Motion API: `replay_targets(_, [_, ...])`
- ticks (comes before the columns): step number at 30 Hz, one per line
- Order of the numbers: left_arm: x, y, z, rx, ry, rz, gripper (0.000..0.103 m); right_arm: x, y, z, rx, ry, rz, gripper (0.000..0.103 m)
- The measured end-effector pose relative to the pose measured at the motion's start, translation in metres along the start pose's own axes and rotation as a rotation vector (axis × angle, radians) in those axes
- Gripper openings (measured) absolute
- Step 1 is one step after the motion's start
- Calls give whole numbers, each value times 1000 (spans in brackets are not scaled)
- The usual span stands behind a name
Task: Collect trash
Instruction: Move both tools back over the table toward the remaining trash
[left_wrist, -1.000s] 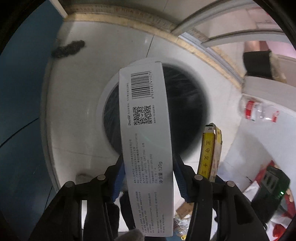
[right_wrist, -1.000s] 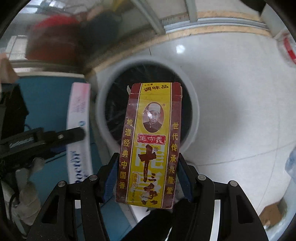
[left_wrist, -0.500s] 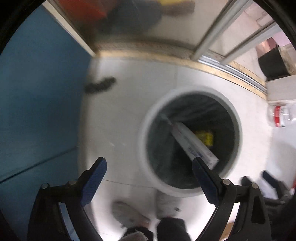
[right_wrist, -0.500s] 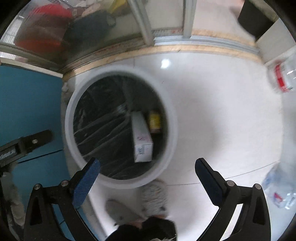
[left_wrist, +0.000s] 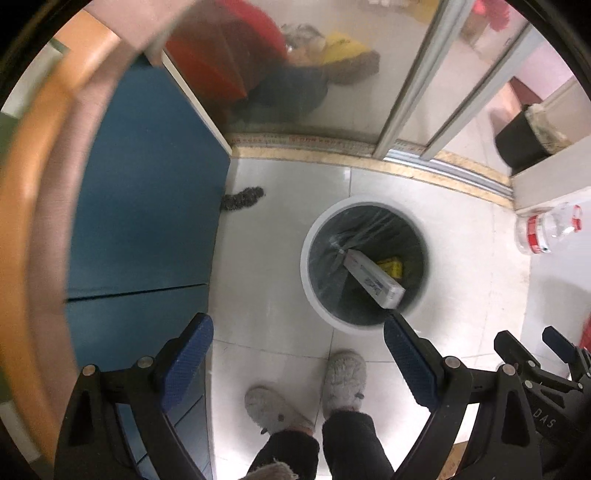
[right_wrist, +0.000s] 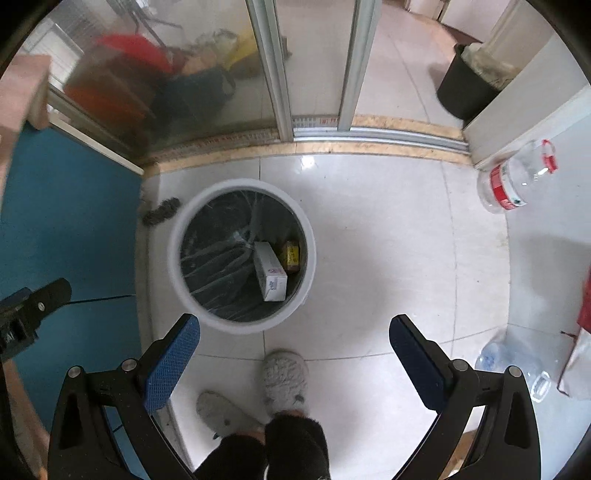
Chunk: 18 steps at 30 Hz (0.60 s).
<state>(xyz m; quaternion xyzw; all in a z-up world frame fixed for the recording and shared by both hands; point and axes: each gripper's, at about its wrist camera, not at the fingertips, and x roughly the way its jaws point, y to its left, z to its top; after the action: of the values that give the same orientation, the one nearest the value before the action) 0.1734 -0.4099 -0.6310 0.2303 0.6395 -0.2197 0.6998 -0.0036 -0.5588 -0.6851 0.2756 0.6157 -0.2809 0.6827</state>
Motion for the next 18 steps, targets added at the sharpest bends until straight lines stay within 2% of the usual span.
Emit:
replay_targets(11, [-171,5,-43,12,-70,-68,94,-204,4,-44,-13,-110,20,103])
replay_targets(18, [-250,2,-70,49,-99,-83,94,-309,-8,-74,13,-144,37,103])
